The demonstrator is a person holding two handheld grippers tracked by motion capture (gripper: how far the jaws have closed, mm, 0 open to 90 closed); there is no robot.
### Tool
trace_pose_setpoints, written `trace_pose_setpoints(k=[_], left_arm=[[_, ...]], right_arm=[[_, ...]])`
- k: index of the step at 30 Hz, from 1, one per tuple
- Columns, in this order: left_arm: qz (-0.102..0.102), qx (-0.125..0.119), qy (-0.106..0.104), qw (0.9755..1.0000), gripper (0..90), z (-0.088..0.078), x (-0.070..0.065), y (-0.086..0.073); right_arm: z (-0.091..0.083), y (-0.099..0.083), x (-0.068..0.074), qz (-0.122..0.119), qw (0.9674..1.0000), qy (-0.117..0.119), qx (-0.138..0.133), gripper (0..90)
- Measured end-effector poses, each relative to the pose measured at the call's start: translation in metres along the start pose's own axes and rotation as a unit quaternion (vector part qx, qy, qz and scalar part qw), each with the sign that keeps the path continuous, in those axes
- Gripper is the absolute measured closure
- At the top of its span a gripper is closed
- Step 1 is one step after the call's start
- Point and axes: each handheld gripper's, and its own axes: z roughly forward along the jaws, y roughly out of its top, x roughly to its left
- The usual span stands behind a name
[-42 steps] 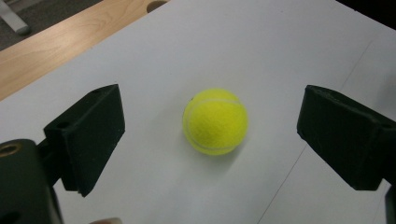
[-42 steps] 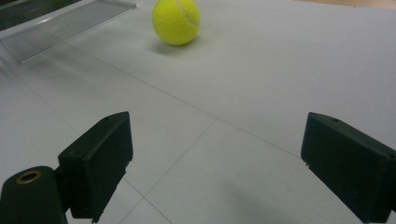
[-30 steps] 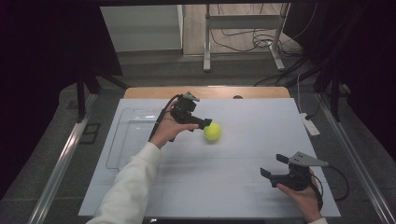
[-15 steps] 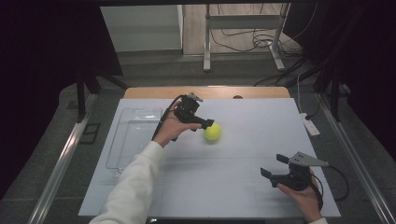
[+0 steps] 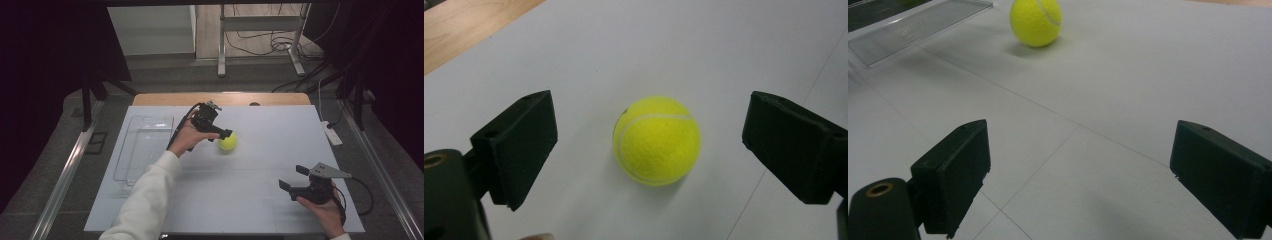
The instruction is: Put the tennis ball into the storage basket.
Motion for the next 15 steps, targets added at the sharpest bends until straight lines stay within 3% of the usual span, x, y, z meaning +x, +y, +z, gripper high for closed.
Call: trace_pose_setpoints(k=[15], left_arm=[[0.010,0.020,-0.005,0.9997,7.7,0.017,-0.003,0.011]], right_arm=[[-0.001,0.000,-0.001,0.000,1.0000,-0.001,-0.001,9.3]])
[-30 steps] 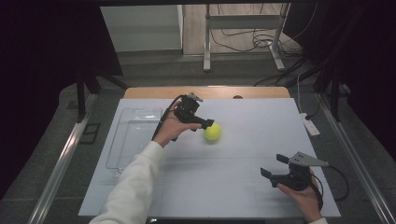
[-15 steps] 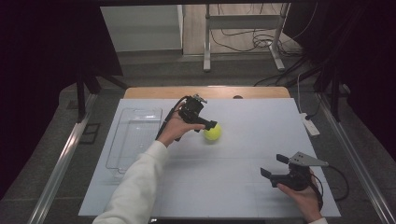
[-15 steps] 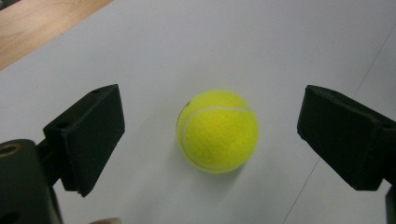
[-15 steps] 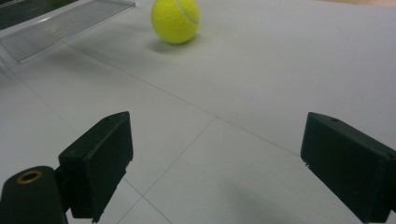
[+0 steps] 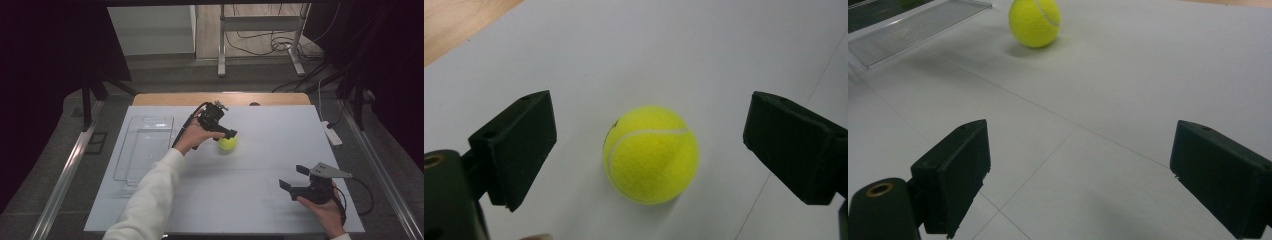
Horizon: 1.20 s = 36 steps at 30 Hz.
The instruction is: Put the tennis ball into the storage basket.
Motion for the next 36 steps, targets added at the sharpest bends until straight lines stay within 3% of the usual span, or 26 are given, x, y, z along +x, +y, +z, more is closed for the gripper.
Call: trace_pose_setpoints(k=[17,21,36], left_arm=[[-0.005,0.023,-0.001,0.9997,7.2,0.014,0.002,0.001],[-0.005,0.038,-0.001,0.9993,5.9,0.018,0.001,0.001],[-0.008,0.051,-0.005,0.9986,5.9,0.028,0.001,-0.001]], right_arm=[[0.001,0.000,0.001,-0.001,1.0000,0.001,0.002,9.3],[0.001,0.000,0.001,-0.002,1.0000,0.000,0.002,9.3],[0.001,0.000,0.000,-0.001,1.0000,0.000,0.002,9.3]])
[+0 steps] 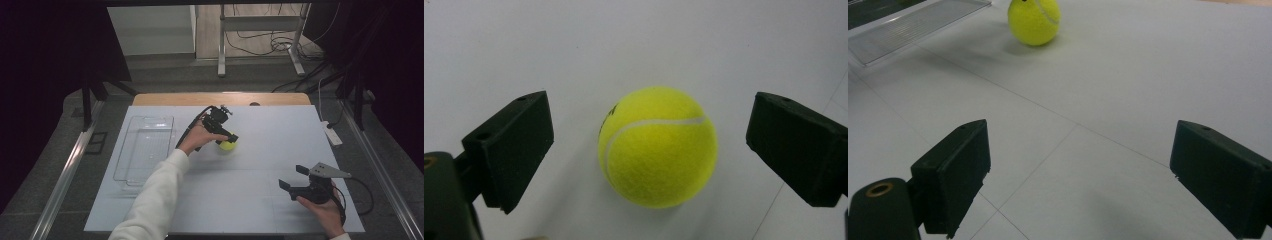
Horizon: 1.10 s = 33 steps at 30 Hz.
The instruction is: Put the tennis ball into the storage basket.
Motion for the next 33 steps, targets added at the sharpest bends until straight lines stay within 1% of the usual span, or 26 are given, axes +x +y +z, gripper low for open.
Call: trace_pose_setpoints(k=[5,7,10,17,20,24,26,27,28,29,30,33], left_arm=[[0.002,0.013,-0.004,0.9999,6.0,0.008,0.000,-0.002],[0.011,0.025,-0.002,0.9996,6.0,0.011,0.000,-0.002],[0.013,0.028,-0.002,0.9995,6.0,0.014,-0.001,-0.002],[0.006,0.036,-0.001,0.9993,7.4,0.020,0.000,-0.004],[0.003,0.040,-0.004,0.9992,8.4,0.021,0.000,-0.006],[0.006,0.051,-0.006,0.9987,12.2,0.023,-0.001,-0.007],[0.000,0.056,-0.002,0.9984,15.4,0.024,0.000,-0.008],[0.000,0.056,-0.002,0.9984,17.8,0.024,0.000,-0.008],[-0.002,0.058,-0.006,0.9983,17.8,0.025,0.000,-0.008],[0.000,0.055,-0.012,0.9984,20.8,0.024,-0.001,-0.008],[0.007,0.057,-0.008,0.9983,24.9,0.024,-0.003,-0.007],[0.010,0.060,-0.003,0.9982,25.7,0.024,-0.004,-0.007]], right_arm=[[0.000,0.000,0.000,0.001,1.0000,0.000,0.000,9.3],[0.000,0.000,0.000,0.001,1.0000,0.000,0.000,9.3],[0.000,0.000,0.000,0.000,1.0000,0.000,0.001,9.3],[0.000,-0.001,-0.001,0.000,1.0000,0.000,0.001,9.3],[0.000,-0.001,-0.001,0.000,1.0000,-0.001,0.001,9.3],[0.000,-0.001,-0.001,-0.002,1.0000,-0.002,0.003,9.3],[0.000,-0.001,-0.001,-0.001,1.0000,-0.001,0.002,9.3],[0.000,-0.001,-0.001,-0.001,1.0000,-0.001,0.002,9.3],[0.000,-0.001,-0.001,-0.001,1.0000,-0.001,0.002,9.3],[0.000,-0.001,-0.001,-0.001,1.0000,-0.001,0.002,9.3],[-0.001,-0.001,-0.001,-0.001,1.0000,-0.001,0.003,9.3],[-0.001,-0.001,-0.001,-0.001,1.0000,-0.002,0.002,9.3]])
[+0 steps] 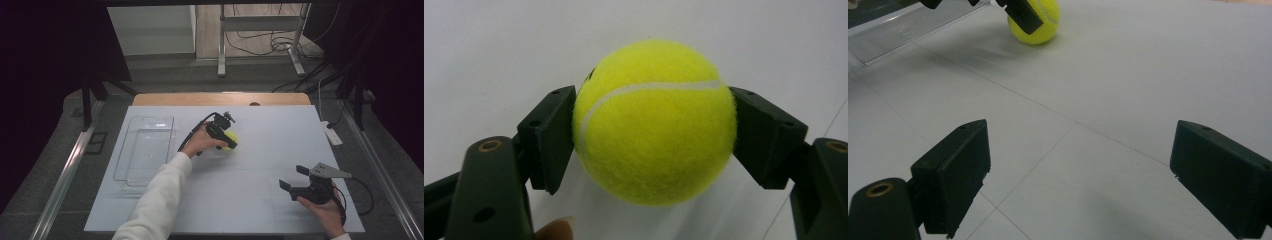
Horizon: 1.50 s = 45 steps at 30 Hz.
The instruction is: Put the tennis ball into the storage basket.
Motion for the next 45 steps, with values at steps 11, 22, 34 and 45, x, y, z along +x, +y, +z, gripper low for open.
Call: trace_pose_setpoints(k=[11,22,34,45], left_arm=[[0.001,-0.013,0.009,0.9999,26.5,-0.006,-0.002,0.001],[0.004,-0.039,0.005,0.9992,26.6,-0.023,-0.002,0.000],[0.009,-0.062,0.002,0.9981,26.6,-0.039,-0.004,-0.002],[0.016,-0.075,0.009,0.9970,26.6,-0.051,-0.004,-0.004]], right_arm=[[0.000,0.000,0.000,0.001,1.0000,0.001,-0.002,9.3],[0.000,0.000,0.000,-0.002,1.0000,0.000,0.000,9.3],[0.000,0.000,0.000,-0.002,1.0000,0.000,0.000,9.3],[0.000,0.000,0.000,-0.001,1.0000,-0.001,0.000,9.3]])
